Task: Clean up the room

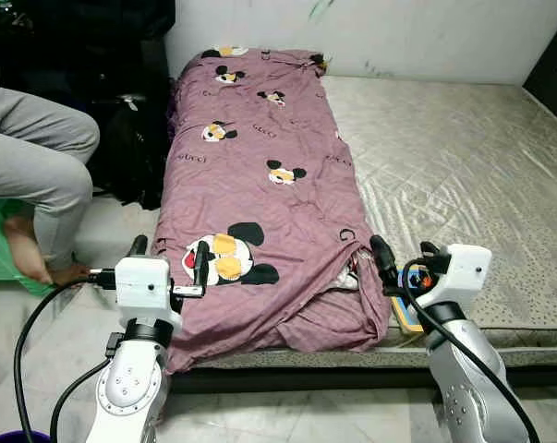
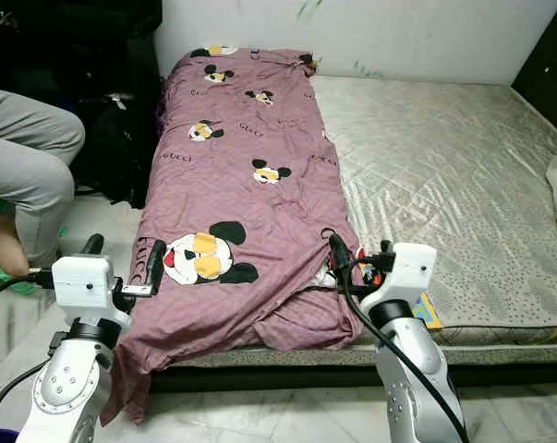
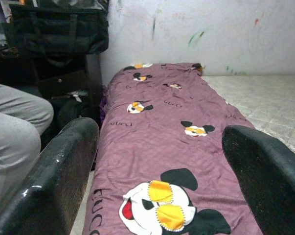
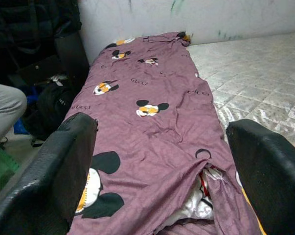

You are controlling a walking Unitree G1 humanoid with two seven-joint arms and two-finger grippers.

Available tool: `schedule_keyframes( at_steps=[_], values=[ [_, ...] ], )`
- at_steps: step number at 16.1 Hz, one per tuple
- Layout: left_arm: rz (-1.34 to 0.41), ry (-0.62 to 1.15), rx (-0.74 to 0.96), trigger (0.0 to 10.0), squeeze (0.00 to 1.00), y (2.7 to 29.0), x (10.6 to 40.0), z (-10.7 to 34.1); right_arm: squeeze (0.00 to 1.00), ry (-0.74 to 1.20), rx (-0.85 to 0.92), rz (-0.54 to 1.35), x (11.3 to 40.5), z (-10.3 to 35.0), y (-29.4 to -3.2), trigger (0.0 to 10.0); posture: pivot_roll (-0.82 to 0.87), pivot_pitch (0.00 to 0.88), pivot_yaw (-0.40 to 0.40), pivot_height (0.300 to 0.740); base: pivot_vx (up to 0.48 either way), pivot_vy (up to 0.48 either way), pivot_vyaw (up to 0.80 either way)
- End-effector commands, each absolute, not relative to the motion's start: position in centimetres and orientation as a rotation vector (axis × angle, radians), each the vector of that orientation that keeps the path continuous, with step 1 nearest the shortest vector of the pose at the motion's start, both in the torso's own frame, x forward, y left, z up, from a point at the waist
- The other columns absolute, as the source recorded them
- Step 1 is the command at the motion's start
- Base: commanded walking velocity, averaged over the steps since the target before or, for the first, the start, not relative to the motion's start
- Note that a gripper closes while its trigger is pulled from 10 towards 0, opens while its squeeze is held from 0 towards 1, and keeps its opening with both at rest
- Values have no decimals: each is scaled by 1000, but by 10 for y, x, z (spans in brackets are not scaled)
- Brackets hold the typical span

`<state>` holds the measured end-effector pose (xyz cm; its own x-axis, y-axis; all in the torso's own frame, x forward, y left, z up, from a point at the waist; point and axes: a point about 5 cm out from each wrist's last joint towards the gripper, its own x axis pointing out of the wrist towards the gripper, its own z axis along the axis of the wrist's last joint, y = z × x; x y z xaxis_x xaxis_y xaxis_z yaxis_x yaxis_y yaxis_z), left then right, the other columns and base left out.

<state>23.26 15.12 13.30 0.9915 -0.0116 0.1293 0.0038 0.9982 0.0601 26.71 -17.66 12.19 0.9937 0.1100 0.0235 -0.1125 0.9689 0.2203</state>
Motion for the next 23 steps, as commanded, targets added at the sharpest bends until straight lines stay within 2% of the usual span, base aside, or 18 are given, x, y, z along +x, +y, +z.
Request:
schedule_keyframes(
  at_steps=[1, 7, 10, 21, 23],
  values=[
    [-5, -139, 64, 10000, 0, 150, 233, 136, 0, -10, 211, 99, 267, 122, -178, 10000, -84, 88, -71, 740, 0, 0, 0],
    [-34, -130, 52, 10000, 0, 148, 237, 135, 0, -8, 165, 118, 269, 121, -171, 10000, -92, 94, -71, 740, 0, 0, 0],
    [-64, -142, 47, 10000, 0, 144, 236, 135, 0, -3, 159, 102, 271, 120, -175, 10000, -93, 89, -72, 740, 0, 0, 654],
    [-91, -150, 53, 10000, 0, 143, 241, 136, 0, -1, 132, 98, 275, 115, -174, 10000, -93, 80, -64, 740, 318, 0, 0],
    [-81, -140, 69, 10000, 0, 142, 243, 134, 0, 8, 127, 104, 273, 111, -172, 10000, -90, 79, -64, 740, 0, 0, 0]
  ],
)
